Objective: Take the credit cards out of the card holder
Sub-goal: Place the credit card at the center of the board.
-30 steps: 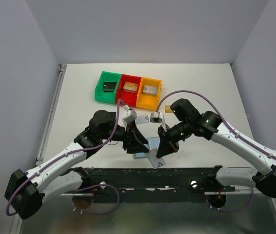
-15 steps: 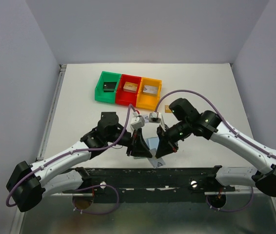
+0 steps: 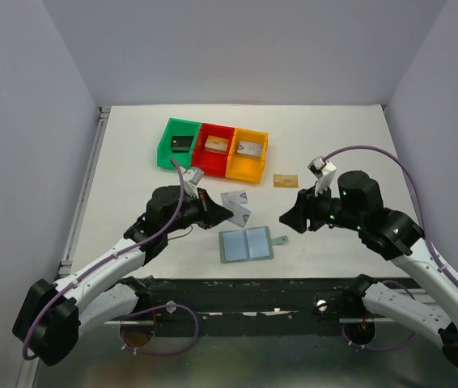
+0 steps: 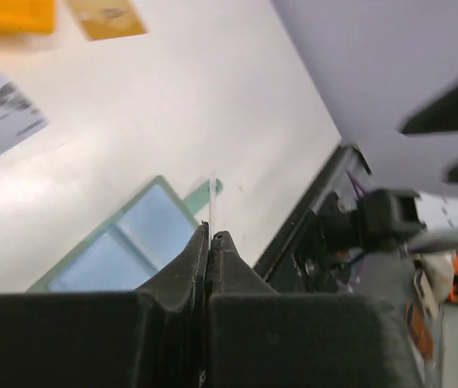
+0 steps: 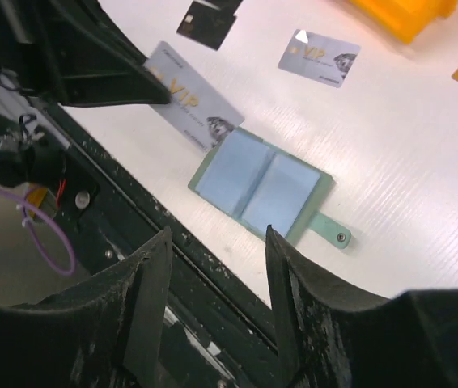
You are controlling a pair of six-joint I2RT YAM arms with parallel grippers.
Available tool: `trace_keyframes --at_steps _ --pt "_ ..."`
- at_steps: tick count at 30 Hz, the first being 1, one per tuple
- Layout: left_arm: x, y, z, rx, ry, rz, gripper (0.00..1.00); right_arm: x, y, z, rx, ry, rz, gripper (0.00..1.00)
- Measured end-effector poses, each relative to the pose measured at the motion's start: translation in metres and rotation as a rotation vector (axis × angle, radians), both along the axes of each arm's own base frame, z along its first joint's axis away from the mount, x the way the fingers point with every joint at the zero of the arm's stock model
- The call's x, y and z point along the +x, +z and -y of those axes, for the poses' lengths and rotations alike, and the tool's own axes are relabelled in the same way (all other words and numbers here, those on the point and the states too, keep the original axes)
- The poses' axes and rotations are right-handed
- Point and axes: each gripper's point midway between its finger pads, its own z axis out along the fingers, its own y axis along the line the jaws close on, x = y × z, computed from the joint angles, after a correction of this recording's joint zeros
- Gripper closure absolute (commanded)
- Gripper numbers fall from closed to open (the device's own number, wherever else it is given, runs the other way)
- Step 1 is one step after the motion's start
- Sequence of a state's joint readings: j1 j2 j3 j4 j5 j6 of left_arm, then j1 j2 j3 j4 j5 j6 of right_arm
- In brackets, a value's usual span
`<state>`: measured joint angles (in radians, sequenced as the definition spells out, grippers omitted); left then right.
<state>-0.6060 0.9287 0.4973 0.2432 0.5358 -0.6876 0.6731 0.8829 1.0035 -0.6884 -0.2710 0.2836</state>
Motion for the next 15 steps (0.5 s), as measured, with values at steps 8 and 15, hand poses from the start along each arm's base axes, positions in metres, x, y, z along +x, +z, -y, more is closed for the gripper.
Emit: trace_keyframes --at_steps 8,15 --pt "0.060 -0.099 -0.015 0.055 0.403 -0.324 1.00 0.008 -0.034 0.006 0.061 -0.152 -0.040 0.43" --pt "0.096 -0.121 -0.011 -0.042 0.547 -0.372 1.00 0.003 -0.065 0.002 0.094 -0.180 -0.126 0.43"
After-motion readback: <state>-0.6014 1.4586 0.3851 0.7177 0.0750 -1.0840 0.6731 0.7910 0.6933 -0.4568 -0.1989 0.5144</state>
